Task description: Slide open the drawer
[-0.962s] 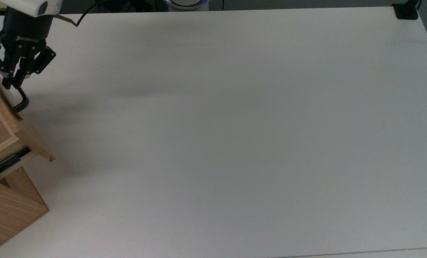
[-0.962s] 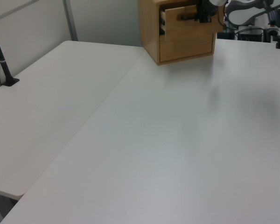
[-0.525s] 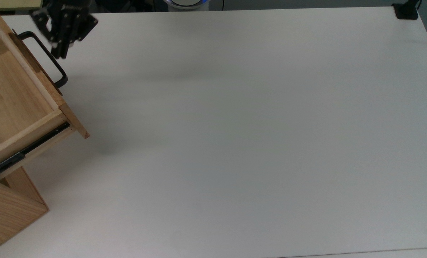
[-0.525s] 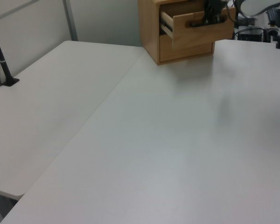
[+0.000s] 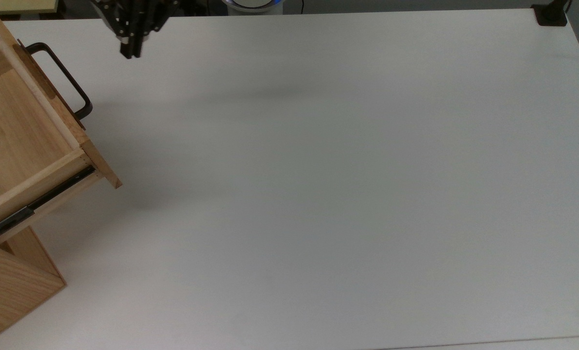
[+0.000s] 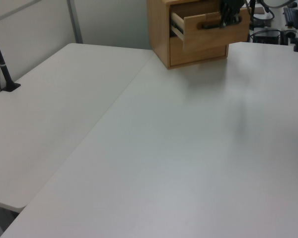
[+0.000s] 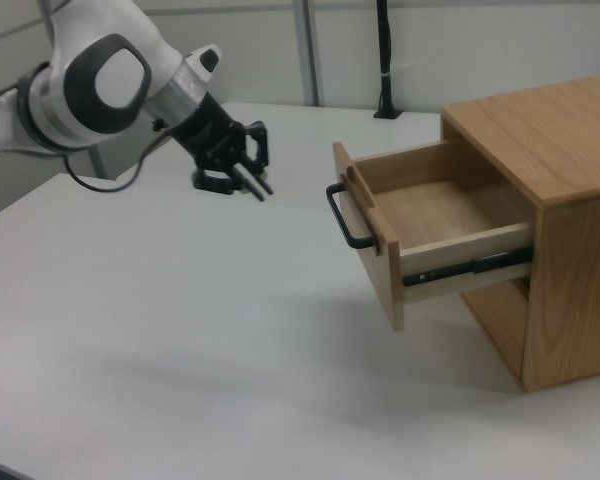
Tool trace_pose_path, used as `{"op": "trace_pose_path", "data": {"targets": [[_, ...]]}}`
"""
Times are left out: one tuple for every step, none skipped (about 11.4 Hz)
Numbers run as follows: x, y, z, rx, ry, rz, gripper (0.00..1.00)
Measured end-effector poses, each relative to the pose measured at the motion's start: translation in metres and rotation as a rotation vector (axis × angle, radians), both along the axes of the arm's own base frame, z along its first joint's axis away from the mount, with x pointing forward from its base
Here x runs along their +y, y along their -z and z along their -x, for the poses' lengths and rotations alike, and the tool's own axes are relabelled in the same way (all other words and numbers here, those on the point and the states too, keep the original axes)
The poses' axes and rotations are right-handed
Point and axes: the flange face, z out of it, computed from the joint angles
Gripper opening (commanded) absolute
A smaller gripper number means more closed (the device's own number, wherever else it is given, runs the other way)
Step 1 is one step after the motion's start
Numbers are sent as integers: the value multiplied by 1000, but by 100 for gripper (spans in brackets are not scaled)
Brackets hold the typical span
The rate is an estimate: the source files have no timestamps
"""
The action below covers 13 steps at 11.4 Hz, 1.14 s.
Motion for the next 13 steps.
{"op": "trace_pose_path", "data": {"targets": [[13, -5, 4, 45, 42, -90, 32], [28, -21, 9, 90, 111, -183, 46], [42, -40, 17, 125, 192, -266, 47], [55, -55, 25, 144, 284, -340, 67], [67, -60, 29, 144, 403, -401, 100], [76, -57, 28, 129, 530, -441, 100], [81, -50, 22, 109, 673, -475, 100], [83, -42, 13, 98, 794, -498, 100], [82, -34, 5, 112, 855, -498, 100], [81, -27, -1, 127, 884, -493, 100], [79, -22, -6, 139, 902, -488, 100], [76, -15, -10, 151, 911, -482, 100], [75, -6, -14, 167, 918, -474, 100]]}}
